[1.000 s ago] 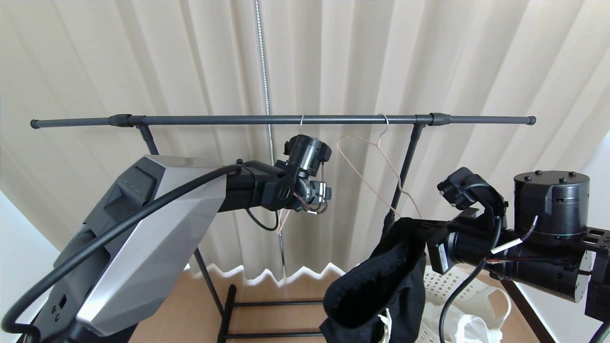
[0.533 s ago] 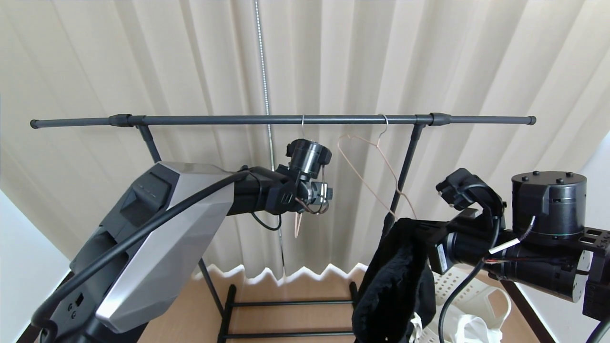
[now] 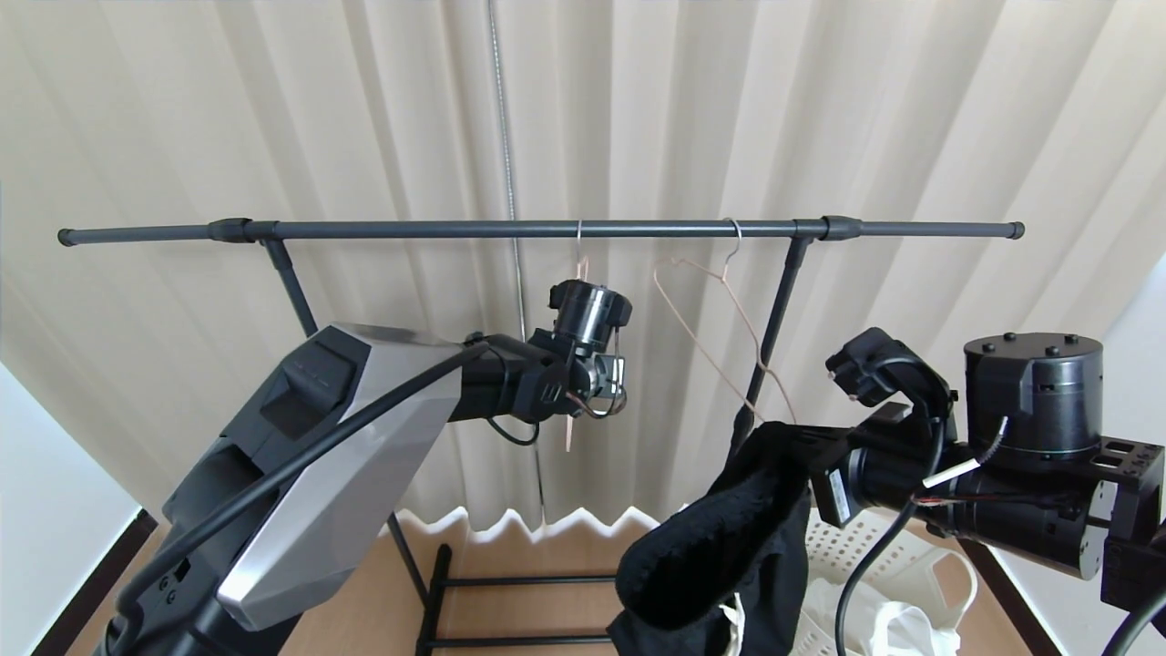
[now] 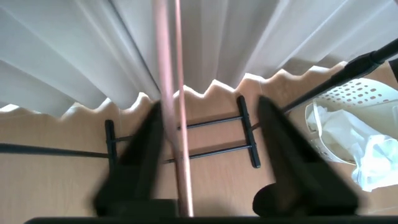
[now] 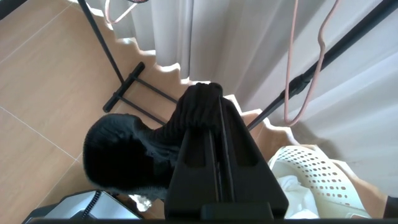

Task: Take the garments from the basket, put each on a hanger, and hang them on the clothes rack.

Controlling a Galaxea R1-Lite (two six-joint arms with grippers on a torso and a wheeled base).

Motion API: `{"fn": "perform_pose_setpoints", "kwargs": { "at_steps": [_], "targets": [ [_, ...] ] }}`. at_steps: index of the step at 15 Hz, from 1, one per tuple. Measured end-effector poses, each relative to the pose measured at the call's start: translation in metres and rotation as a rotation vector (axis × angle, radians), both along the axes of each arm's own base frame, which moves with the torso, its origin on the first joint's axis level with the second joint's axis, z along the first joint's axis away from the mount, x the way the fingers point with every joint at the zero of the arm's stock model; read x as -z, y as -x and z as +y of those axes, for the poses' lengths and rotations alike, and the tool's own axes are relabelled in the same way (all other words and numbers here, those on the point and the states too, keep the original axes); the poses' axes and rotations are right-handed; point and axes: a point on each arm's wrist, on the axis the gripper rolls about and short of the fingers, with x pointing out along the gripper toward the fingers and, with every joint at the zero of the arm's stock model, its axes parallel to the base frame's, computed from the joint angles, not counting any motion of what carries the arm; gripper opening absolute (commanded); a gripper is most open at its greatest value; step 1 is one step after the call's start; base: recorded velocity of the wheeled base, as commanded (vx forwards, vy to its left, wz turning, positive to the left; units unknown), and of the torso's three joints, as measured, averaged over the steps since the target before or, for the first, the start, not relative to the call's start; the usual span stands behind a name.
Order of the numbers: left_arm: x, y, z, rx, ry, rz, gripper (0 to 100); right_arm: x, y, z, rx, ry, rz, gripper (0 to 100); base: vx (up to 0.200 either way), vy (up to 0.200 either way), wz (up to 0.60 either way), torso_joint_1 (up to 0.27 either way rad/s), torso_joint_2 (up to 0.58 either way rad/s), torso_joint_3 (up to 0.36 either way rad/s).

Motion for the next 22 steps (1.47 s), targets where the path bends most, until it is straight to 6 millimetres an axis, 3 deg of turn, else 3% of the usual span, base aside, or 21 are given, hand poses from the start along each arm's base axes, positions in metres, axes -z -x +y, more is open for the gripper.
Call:
{"fn": "perform_pose_setpoints", "kwargs": {
  "at_steps": [10,22],
  "targets": [
    [-0.005,0.002,-0.001,0.001,0.004,-0.009,0,0.002,-0.001,0.000,0.002,0.004,0.007,0,0.000,0.000,0.00,0.000,0.00,0.000],
    [-0.043,0.021,-0.007,0.010,0.027,-0.066,0,0.001,0.000,0.000,0.002,0.002,0.003,0,0.000,0.000,0.00,0.000,0.00,0.000]
  ]
}}
